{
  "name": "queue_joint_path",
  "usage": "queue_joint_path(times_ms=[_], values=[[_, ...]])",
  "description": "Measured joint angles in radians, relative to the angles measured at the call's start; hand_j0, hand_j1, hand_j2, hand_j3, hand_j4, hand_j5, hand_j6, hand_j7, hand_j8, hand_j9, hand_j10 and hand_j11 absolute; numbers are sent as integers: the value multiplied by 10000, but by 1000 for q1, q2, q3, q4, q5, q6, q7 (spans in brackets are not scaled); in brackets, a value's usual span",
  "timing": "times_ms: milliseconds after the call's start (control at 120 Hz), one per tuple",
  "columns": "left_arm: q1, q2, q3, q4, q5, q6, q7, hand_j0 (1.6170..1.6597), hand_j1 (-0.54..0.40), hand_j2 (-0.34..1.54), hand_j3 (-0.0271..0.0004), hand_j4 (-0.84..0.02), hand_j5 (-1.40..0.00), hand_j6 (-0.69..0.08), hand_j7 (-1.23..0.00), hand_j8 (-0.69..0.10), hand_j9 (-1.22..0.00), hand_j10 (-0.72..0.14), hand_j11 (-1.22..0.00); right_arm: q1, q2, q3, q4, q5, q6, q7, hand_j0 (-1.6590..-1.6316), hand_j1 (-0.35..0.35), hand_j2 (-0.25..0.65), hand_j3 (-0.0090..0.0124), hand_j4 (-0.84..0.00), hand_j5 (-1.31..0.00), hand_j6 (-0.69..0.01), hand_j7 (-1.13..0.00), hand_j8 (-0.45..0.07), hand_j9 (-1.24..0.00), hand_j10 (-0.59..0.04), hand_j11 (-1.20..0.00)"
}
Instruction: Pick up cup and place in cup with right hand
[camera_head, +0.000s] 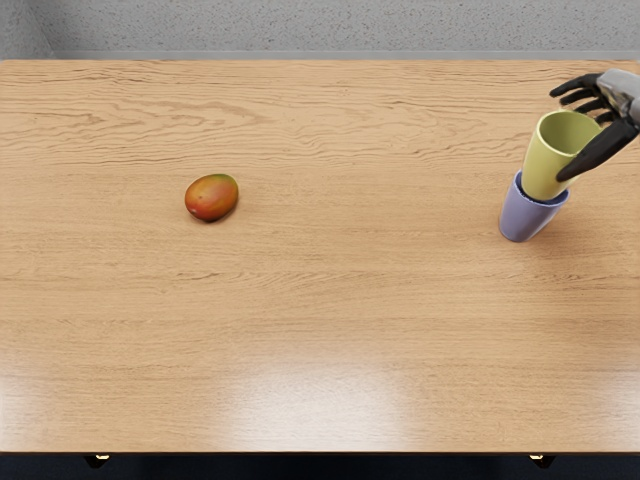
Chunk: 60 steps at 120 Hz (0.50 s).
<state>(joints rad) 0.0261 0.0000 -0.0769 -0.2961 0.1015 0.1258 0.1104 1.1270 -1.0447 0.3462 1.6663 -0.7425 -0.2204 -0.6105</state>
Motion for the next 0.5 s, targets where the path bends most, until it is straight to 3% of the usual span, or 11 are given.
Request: queue_joint_path(times_ms=[208, 383, 500], values=[[0, 0, 0, 0, 0, 0, 0, 16581, 3489, 1, -1, 0, -2, 0, -2, 0, -2, 0, -2, 0, 6, 2, -2, -1, -17, 0, -16573, -2473, -27, 0, -1026, -1435, -782, -1397, -730, -1444, -888, -1478], [0, 0, 0, 0, 0, 0, 0, 16581, 3489, 1, -1, 0, -2, 0, -2, 0, -2, 0, -2, 4, 18, 2, -2, 19, -2, 0, -16577, -3071, 5, 0, -476, -620, -388, -598, -356, -622, -413, -634], [0, 0, 0, 0, 0, 0, 0, 16581, 3489, 1, -1, 0, -2, 0, -2, 0, -2, 0, -2, 13, 36, 22, -2, 93, 85, 0, -16579, -3265, 13, 0, -296, -354, -258, -337, -233, -354, -257, -360]])
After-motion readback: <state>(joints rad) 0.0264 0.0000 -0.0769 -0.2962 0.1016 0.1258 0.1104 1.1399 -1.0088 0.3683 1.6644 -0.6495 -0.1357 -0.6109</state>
